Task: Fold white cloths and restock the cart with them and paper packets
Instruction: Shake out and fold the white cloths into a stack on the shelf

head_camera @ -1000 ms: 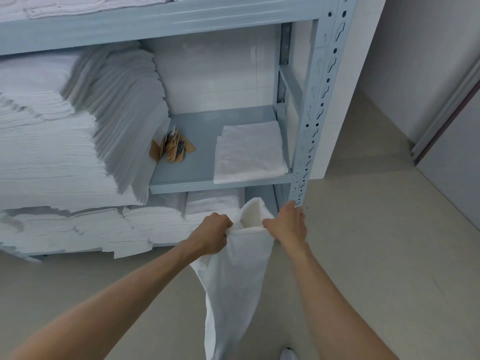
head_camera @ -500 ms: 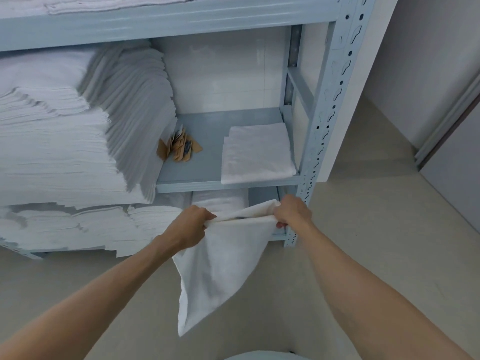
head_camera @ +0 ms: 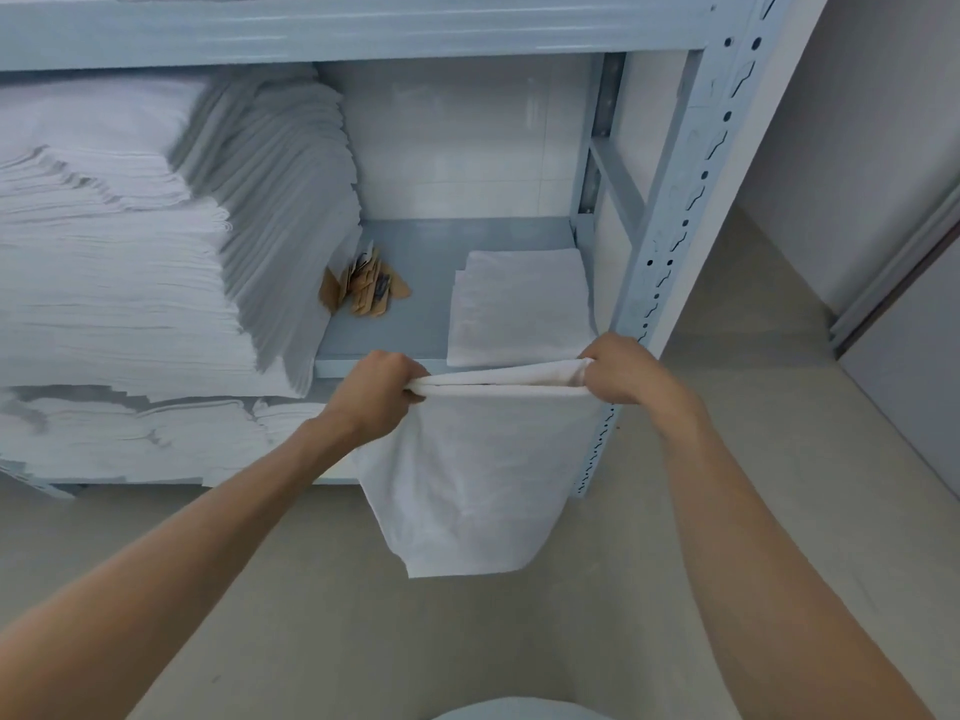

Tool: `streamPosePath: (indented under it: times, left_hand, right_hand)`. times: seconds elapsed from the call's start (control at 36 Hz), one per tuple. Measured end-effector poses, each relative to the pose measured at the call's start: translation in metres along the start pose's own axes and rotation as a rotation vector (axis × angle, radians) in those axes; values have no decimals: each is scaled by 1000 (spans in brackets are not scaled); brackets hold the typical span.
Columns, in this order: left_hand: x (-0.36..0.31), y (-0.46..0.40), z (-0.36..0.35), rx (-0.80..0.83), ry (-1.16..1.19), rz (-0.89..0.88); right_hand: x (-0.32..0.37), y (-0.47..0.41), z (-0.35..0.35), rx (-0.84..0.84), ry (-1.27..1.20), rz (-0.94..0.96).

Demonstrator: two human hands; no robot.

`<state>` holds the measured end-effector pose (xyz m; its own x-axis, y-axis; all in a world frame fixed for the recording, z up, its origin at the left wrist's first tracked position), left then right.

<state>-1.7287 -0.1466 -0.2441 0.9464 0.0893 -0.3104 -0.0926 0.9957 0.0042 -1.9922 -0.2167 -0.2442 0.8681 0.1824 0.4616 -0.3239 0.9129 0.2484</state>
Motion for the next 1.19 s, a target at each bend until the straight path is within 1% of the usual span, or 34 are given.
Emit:
streamPosePath:
  times: [0.06,0.11,0.17,0.19,0.22,0.25,0.28,0.33,0.39,0.44,0.5,0.56,0.61,0.64,0.69,0.72,0.78,0.86,0.94,1.06,1.19]
  left_hand:
    - [-10,-4,4,16,10,-15]
    - [-22,-6,6,23,10,-49]
    - [-34,-8,7,33,-21,-94]
    - [-40,-9,7,38,-41,-111]
    - [-43,-10,8,43,-61,-120]
    - [-45,-10,8,46,-79,-124]
    - [-44,-9,11,36,-99,-128]
    - [-39,-5,15,11,-153,-132]
    - [-30,1,20,-14,-212,-140]
    - [-16,3,31,-60,-213,-112]
    - [4,3,47,-104,-109,-39]
    - [31,6,63,-115,61,27]
    - [62,13,71,-127,283,90]
    - [77,17,71,-129,430,134]
    - [102,27,59,-78,782,242]
    - [110,30,49,-40,921,279]
    - [119,37,29,18,1056,324]
    - [122,43,1,44,1128,339]
    - [121,46,-22,51,1051,320]
    - [120,45,-43,4,972,312]
    - [114,32,-52,-27,1043,312]
  right_hand:
    - [15,9,7,25,-45,108]
    - [45,16,8,12,-100,236]
    - [81,17,-9,60,41,356]
    - [95,16,-23,82,126,392]
    - [106,13,-37,71,206,413]
    - [111,9,-47,20,287,421]
    - [114,5,-54,-65,355,427]
    - [115,2,-60,-198,388,443]
    - [119,1,-65,-221,353,471]
    - [126,0,-66,-227,344,505]
    - [132,-1,-63,-215,339,536]
    - [139,-1,-56,-190,312,559]
    - [148,0,-48,-168,280,577]
    - [152,1,-44,-162,266,581]
    - [162,1,-36,-156,238,588]
    - [166,0,-32,-156,231,589]
    - [176,-1,-26,-150,229,583]
    - [189,-1,-15,-143,231,579]
    - [199,1,-1,-150,235,589]
    - [213,7,21,-153,229,633]
    - [226,19,47,-180,239,695]
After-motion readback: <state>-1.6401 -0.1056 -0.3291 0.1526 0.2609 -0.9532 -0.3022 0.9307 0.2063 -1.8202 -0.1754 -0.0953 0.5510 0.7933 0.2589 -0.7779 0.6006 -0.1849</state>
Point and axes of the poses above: each hand's wrist, its own y-axis away from the middle knuckle, its own z-axis out of the back of the hand, x = y × z, the point moved 6 cm from there along -y, towards the middle knuckle, and after that the axes turned 9 degrees about z, right-handed, at the moved point
